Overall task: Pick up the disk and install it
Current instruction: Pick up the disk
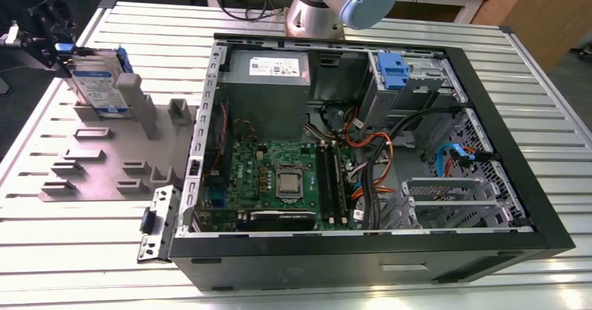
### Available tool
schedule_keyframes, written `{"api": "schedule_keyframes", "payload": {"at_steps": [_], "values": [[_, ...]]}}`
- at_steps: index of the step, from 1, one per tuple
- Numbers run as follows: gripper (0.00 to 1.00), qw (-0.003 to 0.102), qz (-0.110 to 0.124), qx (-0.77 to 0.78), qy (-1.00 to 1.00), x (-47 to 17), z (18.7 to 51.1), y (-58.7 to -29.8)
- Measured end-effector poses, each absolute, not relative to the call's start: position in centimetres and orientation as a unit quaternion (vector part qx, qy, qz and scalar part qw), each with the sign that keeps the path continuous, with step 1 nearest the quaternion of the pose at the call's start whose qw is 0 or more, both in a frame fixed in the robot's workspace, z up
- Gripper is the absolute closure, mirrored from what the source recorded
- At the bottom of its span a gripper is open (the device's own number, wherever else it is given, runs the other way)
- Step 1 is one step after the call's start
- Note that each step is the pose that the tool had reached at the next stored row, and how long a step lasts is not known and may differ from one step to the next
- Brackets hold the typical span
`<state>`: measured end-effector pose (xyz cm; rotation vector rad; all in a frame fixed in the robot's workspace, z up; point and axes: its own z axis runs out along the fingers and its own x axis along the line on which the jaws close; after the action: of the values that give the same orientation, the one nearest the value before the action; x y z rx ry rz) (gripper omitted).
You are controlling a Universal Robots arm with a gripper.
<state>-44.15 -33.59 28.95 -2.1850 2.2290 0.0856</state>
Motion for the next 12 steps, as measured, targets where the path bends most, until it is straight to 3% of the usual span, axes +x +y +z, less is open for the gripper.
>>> {"api": "schedule_keyframes", "payload": {"at_steps": [12], "values": [[0.49, 0.009, 0.027, -0.7, 0.714, -44.15, 28.91, -33.6]]}}
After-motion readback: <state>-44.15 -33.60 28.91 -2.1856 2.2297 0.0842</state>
